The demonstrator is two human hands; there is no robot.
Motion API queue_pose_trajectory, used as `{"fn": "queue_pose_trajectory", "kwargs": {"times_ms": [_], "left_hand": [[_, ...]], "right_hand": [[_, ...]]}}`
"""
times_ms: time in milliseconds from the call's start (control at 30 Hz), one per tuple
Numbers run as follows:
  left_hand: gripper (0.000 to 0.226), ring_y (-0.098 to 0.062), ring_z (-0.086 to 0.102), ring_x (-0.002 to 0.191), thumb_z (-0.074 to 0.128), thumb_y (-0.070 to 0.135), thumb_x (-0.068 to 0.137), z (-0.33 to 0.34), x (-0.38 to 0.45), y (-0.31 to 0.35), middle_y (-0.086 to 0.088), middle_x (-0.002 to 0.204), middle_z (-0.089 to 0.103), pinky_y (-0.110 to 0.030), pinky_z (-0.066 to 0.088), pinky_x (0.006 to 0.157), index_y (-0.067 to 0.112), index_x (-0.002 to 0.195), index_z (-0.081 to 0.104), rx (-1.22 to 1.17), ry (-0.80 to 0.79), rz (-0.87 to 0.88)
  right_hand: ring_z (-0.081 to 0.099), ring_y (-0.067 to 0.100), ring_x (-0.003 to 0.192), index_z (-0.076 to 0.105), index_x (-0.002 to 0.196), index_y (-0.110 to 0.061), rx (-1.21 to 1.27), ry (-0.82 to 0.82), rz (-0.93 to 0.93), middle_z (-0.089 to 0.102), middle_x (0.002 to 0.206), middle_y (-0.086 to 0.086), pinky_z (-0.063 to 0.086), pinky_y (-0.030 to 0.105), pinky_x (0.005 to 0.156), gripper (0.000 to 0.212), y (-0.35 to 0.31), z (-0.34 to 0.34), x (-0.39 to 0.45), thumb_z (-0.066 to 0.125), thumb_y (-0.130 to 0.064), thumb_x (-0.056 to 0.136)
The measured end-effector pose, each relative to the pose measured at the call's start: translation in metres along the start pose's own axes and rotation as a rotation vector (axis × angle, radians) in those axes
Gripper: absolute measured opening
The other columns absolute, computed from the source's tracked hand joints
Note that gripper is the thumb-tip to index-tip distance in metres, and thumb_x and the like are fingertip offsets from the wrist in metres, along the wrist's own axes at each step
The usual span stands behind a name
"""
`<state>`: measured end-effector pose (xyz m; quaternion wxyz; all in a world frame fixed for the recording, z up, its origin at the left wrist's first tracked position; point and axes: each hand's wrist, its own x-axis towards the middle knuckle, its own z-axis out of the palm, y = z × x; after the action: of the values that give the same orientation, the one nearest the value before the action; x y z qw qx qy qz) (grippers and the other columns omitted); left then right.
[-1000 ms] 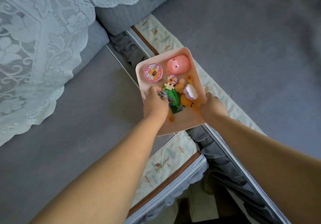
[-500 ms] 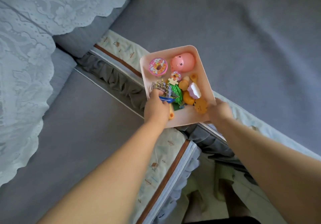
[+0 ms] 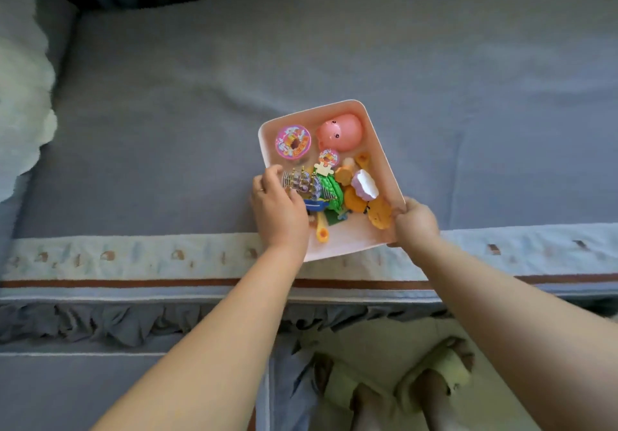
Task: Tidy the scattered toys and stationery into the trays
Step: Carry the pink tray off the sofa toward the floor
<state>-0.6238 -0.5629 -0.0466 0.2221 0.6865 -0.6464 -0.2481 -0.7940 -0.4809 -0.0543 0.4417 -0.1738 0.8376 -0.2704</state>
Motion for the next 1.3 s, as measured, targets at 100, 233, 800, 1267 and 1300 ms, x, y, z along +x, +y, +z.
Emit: {"fn": "queue_pose_trajectory", "kwargs": {"times_ms": [100, 233, 800, 1267, 1300], "left_hand": [[0.052, -0.032, 0.039, 0.123, 0.055, 0.006, 0.086, 0.037, -0.006, 0.044, -0.013, 0.136, 0.045, -0.037, 0.034, 0.102, 0.011, 0.136, 0.041, 0.116, -0.07, 0.027], [0.063, -0.036, 0.041, 0.129, 0.046, 0.013, 0.094, 0.09, -0.031, 0.107, -0.014, 0.145, 0.043, -0.046, 0.039, 0.104, 0.011, 0.15, 0.019, 0.078, -0.339, -0.173], [0.035, -0.017, 0.049, 0.091, 0.027, 0.022, 0.105, 0.3, -0.223, 0.358, 0.002, 0.106, 0.054, -0.027, 0.036, 0.076, 0.027, 0.134, 0.045, -0.046, -0.696, 0.091], [0.031, -0.026, 0.06, 0.094, 0.03, 0.012, 0.096, 0.416, -0.378, 0.451, 0.003, 0.097, 0.061, -0.041, 0.05, 0.087, 0.028, 0.112, 0.052, 0.068, -0.935, 0.375], [0.033, -0.026, 0.06, 0.096, 0.03, 0.011, 0.096, 0.429, -0.388, 0.457, 0.002, 0.099, 0.062, -0.041, 0.05, 0.088, 0.027, 0.114, 0.052, 0.074, -0.956, 0.373]], "right_hand": [[0.063, 0.037, 0.088, 0.058, 0.103, -0.021, 0.046, 0.052, 0.04, 0.063, 0.095, 0.011, 0.059, 0.05, 0.076, 0.021, 0.017, -0.057, 0.013, 0.04, -0.013, 0.095], [0.064, 0.035, 0.089, 0.057, 0.099, -0.024, 0.158, 0.121, 0.097, 0.063, 0.09, 0.007, 0.059, 0.048, 0.076, 0.018, 0.054, -0.129, 0.029, 0.044, -0.014, 0.092], [0.052, 0.024, 0.076, 0.062, 0.1, -0.015, 0.264, 0.496, 0.318, 0.061, 0.095, 0.008, 0.034, 0.025, 0.056, 0.028, 0.253, -0.412, 0.064, 0.037, -0.027, 0.097], [0.063, 0.036, 0.091, 0.06, 0.101, -0.014, 0.511, 0.737, 0.594, 0.064, 0.098, 0.011, 0.053, 0.044, 0.082, 0.024, 0.415, -0.508, 0.03, 0.039, -0.022, 0.094], [0.063, 0.037, 0.093, 0.06, 0.099, -0.014, 0.531, 0.745, 0.62, 0.065, 0.098, 0.012, 0.053, 0.045, 0.083, 0.024, 0.425, -0.514, 0.032, 0.039, -0.023, 0.093]]}}
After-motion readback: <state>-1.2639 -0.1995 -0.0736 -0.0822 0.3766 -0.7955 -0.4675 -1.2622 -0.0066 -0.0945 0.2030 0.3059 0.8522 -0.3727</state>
